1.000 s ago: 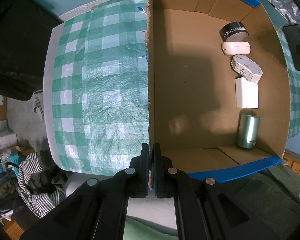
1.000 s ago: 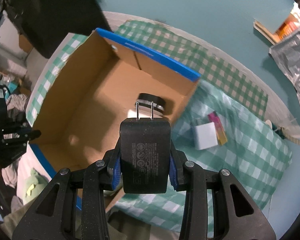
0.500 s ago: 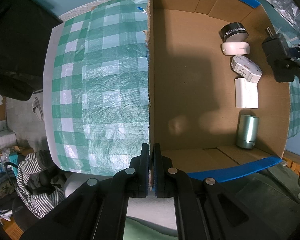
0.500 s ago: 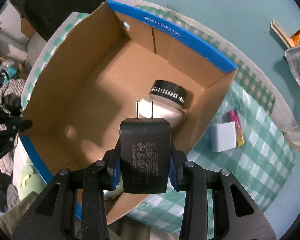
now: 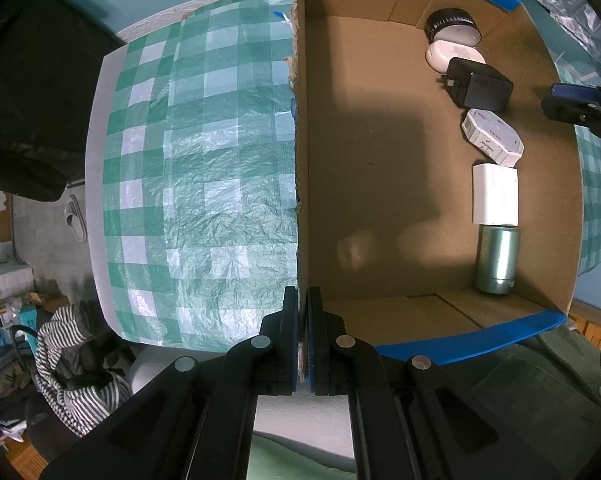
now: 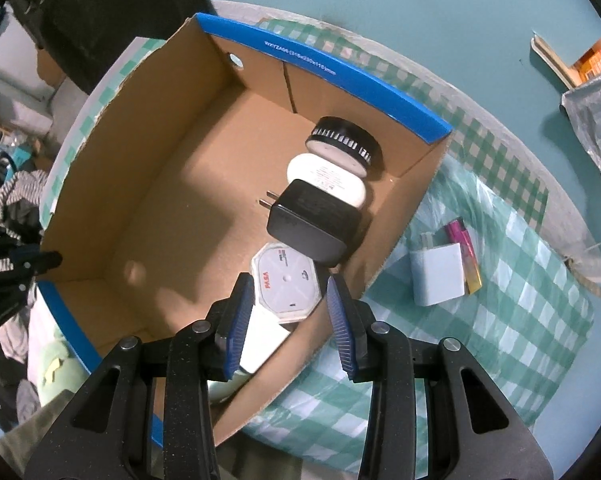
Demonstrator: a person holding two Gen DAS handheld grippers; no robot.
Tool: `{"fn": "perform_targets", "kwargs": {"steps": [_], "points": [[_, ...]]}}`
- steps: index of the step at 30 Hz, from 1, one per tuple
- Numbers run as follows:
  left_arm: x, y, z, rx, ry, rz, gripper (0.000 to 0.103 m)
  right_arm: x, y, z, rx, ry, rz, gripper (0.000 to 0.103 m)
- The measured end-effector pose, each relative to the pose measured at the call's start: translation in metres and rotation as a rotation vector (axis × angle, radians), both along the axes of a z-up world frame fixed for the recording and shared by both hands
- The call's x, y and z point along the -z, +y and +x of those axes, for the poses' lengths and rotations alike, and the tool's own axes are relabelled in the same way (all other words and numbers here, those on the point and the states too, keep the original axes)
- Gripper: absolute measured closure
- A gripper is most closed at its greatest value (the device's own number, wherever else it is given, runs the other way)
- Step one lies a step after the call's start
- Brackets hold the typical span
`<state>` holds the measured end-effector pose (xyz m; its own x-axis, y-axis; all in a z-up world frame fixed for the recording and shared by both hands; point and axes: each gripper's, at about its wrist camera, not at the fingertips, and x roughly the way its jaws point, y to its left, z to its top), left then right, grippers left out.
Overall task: Organize rigid objects
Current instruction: 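Lower the black charger into the box and open the right gripper, then move the right gripper to the white square charger and grasp it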
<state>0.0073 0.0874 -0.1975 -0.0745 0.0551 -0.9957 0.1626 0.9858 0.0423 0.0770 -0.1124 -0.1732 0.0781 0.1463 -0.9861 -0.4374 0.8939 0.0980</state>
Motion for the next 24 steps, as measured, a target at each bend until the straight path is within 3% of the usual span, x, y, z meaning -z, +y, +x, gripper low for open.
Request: {"fn": "perform_targets", "kwargs": {"steps": [13, 18, 24], "points": [[0.0, 0.0, -0.001, 0.002, -0.002, 0.001, 0.099, -0.027, -0.011, -0.003, 0.018, -0.053, 0.031, 0.059], [0.0, 0.0, -0.001, 0.001, -0.002, 0.002, 0.099, -0.039, -0.031, 0.002, 0.063, -0.079, 0.038, 0.051], [0.0, 0.0, -0.002, 0.003, -0.002, 0.001, 0.099, -0.042, -0.063, 0.008, 0.135, -0.086, 0.03, 0.051]]}}
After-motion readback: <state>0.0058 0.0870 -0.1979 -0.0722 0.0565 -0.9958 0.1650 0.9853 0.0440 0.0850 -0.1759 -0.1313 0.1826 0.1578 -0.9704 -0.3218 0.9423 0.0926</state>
